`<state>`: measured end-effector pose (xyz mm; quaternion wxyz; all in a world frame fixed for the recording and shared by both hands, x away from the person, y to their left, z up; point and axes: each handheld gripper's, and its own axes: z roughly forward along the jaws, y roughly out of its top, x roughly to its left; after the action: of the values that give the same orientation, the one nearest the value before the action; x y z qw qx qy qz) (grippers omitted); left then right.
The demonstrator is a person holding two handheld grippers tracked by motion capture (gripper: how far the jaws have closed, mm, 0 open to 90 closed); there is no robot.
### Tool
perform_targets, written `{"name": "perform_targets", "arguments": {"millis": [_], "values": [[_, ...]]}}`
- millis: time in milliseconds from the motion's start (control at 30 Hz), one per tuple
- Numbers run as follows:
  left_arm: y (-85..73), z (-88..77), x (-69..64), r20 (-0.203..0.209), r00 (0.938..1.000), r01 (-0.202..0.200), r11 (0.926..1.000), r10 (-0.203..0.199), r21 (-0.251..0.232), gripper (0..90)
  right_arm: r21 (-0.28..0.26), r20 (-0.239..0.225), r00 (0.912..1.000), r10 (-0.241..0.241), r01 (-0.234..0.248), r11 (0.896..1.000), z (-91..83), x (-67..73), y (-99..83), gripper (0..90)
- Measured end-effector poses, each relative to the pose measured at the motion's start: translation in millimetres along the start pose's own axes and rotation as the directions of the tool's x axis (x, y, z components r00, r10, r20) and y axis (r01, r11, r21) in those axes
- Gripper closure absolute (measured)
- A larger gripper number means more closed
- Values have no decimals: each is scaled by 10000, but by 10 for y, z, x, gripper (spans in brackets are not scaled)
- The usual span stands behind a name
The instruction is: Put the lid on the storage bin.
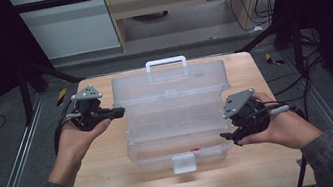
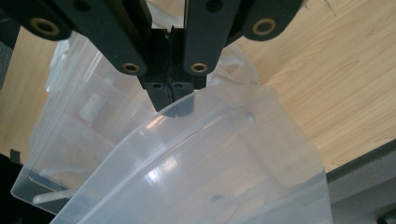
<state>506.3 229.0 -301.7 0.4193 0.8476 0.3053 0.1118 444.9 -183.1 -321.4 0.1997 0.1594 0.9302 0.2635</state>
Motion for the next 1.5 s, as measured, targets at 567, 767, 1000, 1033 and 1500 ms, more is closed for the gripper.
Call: {"name": "perform_targets", "arguments": {"millis": [567, 767, 1000, 1033, 1500], "values": [[-311, 27, -158, 310, 9994, -184, 9998, 182, 59, 895, 214, 683, 9941, 839, -855, 9961, -85, -91, -480, 198], [-427, 59, -214, 316, 9988, -387, 9987, 377, 326, 895, 230, 889, 9907, 1027, -1051, 9942, -91, -115, -575, 201], [-511, 51, -223, 302, 9987, -416, 9987, 407, 294, 895, 309, 954, 9886, 1164, -1198, 9923, -82, -134, -648, 203], [-524, 47, -223, 249, 9990, -371, 9991, 366, 224, 895, 330, 978, 9881, 1187, -1224, 9919, -76, -135, -657, 203], [-703, 83, -203, 124, 9997, -217, 9997, 215, 128, 894, 364, 1126, 9838, 1394, -1443, 9889, -13, -147, -741, 202]]}}
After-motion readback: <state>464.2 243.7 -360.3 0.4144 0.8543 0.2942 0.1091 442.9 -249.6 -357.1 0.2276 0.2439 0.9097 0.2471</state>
